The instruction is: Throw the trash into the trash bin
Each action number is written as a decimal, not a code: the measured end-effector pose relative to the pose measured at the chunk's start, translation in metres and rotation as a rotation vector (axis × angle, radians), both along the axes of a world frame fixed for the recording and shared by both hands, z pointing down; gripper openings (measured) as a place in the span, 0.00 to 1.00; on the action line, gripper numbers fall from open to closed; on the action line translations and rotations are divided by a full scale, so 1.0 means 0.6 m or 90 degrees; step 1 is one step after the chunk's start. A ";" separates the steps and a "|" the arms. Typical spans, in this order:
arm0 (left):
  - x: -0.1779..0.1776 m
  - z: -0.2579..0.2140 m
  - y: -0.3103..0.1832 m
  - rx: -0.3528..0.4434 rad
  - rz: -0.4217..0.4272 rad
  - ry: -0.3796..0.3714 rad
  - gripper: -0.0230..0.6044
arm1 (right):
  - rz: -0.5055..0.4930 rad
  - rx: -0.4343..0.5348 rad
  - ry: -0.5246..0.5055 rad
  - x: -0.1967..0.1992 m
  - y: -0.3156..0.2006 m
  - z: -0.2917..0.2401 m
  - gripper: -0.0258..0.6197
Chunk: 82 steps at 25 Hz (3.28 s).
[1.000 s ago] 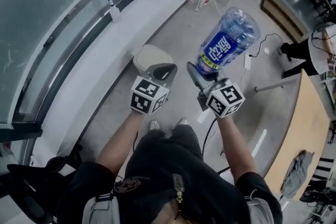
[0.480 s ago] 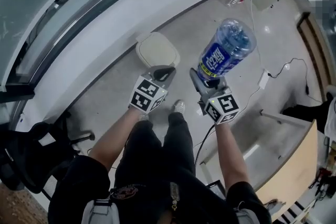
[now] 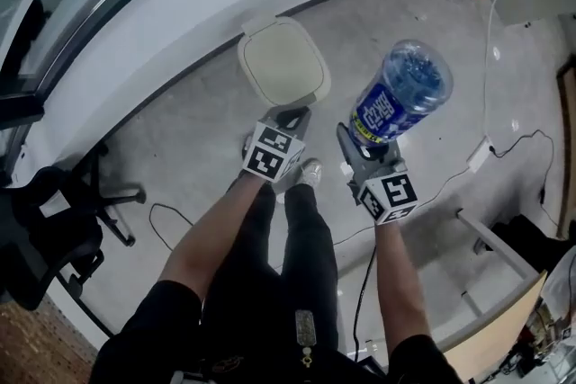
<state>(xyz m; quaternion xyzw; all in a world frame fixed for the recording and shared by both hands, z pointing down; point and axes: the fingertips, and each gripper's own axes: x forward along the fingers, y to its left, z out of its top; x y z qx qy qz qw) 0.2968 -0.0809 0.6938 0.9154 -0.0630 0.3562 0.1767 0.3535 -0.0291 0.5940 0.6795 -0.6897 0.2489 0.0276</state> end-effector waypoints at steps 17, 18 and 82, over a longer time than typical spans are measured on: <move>0.002 0.235 -0.027 0.016 -0.170 -0.132 0.04 | -0.046 -0.087 -0.047 -0.011 -0.007 0.227 0.31; 0.003 0.236 -0.026 0.017 -0.173 -0.141 0.04 | -0.047 -0.088 -0.048 -0.009 -0.007 0.227 0.31; -0.098 0.149 -0.236 -0.025 -0.136 -0.067 0.04 | -0.153 -0.474 0.077 -0.073 -0.166 0.344 0.31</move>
